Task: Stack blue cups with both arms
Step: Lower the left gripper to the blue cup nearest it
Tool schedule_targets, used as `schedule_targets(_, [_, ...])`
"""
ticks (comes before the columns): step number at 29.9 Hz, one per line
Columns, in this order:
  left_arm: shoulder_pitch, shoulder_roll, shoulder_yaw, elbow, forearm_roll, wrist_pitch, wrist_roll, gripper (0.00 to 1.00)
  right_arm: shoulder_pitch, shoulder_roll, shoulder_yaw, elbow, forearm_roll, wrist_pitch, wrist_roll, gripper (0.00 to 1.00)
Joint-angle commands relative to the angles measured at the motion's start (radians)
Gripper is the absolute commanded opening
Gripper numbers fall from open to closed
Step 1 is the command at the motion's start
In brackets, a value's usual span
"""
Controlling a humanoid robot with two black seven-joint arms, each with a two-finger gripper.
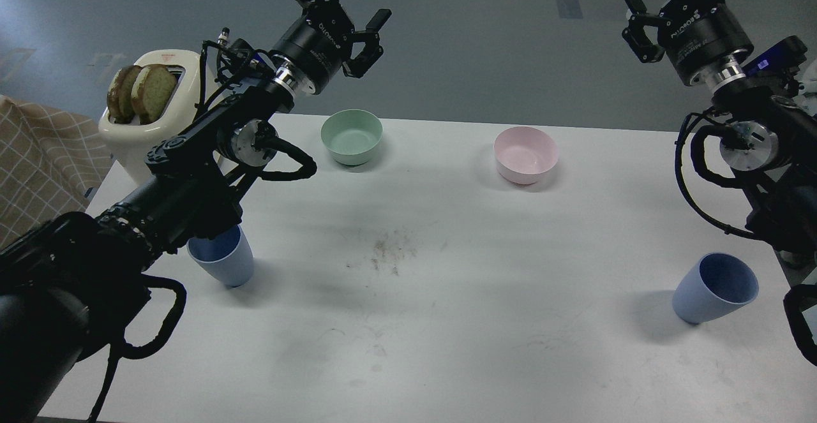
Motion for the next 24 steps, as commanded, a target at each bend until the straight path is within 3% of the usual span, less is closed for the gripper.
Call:
schedule_targets(1, [0.000, 0.006, -0.001, -0.001, 0.000, -0.002, 0.000, 0.98, 0.002, -0.027, 0.000, 0.026, 0.001, 0.000, 0.000, 1.00])
schedule_targets(6, [-0.004, 0.063, 0.024, -0.037, 0.023, -0.005, 0.003, 0.98, 0.002, -0.049, -0.002, 0.037, -0.001, 0.000, 0.000, 1.00])
schedule_targets(12, [-0.041, 0.281, 0.067, -0.215, 0.172, -0.006, 0.006, 0.98, 0.002, -0.084, -0.003, 0.063, -0.001, 0.000, 0.000, 1.00])
schedule_targets(16, [-0.024, 0.509, 0.073, -0.474, 0.470, -0.005, 0.008, 0.98, 0.000, -0.085, -0.006, 0.075, -0.001, 0.000, 0.000, 1.00])
schedule_targets(17, [-0.024, 0.510, 0.073, -0.475, 0.471, -0.005, 0.008, 0.98, 0.000, -0.085, -0.006, 0.075, -0.001, 0.000, 0.000, 1.00])
schedule_targets(19, [0.008, 0.647, 0.073, -0.620, 0.711, -0.008, 0.000, 0.98, 0.000, -0.087, -0.008, 0.080, -0.001, 0.000, 0.000, 1.00])
schedule_targets(24, [0.058, 0.840, 0.076, -0.792, 1.007, -0.008, -0.038, 0.98, -0.003, -0.085, -0.008, 0.081, -0.002, 0.000, 0.000, 1.00])
